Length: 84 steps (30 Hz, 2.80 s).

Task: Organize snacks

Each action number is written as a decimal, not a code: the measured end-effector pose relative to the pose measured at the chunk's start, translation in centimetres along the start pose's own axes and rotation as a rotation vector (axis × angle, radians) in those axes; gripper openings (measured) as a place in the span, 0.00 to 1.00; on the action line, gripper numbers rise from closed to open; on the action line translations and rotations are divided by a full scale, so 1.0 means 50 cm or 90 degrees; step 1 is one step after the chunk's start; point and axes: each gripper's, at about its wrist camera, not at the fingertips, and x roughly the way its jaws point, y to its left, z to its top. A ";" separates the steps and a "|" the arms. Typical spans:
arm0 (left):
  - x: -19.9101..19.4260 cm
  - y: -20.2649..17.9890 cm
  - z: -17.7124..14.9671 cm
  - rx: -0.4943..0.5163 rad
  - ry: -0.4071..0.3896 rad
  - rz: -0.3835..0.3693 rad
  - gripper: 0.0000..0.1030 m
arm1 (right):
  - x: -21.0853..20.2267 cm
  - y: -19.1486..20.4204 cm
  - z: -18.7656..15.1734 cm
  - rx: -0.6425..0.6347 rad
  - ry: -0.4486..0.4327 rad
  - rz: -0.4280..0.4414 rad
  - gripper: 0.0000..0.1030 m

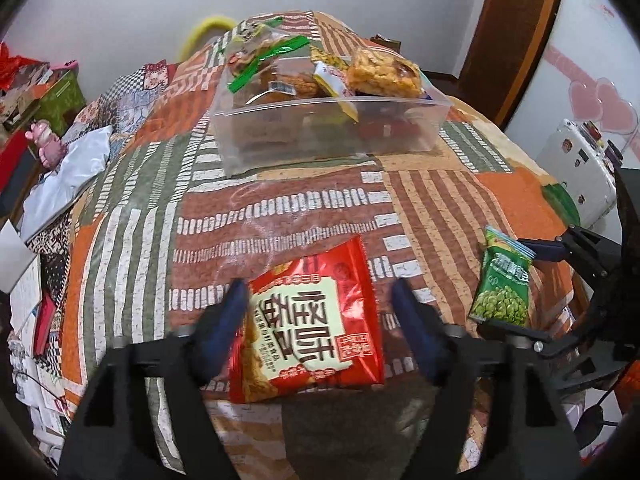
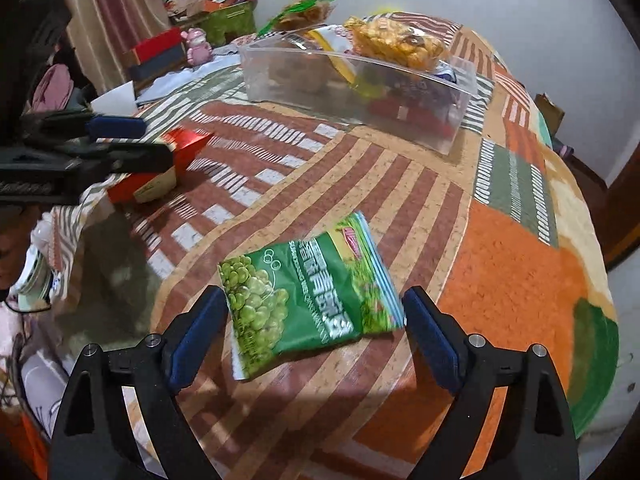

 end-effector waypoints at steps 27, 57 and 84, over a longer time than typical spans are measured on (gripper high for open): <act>0.060 0.040 0.001 -0.017 0.019 0.002 0.54 | -0.028 -0.078 0.056 0.115 -0.071 0.029 0.51; -0.017 0.012 0.201 -0.001 -0.102 -0.028 0.48 | -0.083 -0.163 0.207 0.146 -0.186 0.011 0.51; 0.115 -0.028 0.424 0.012 -0.140 -0.041 0.48 | 0.020 -0.230 0.354 0.155 -0.196 0.014 0.51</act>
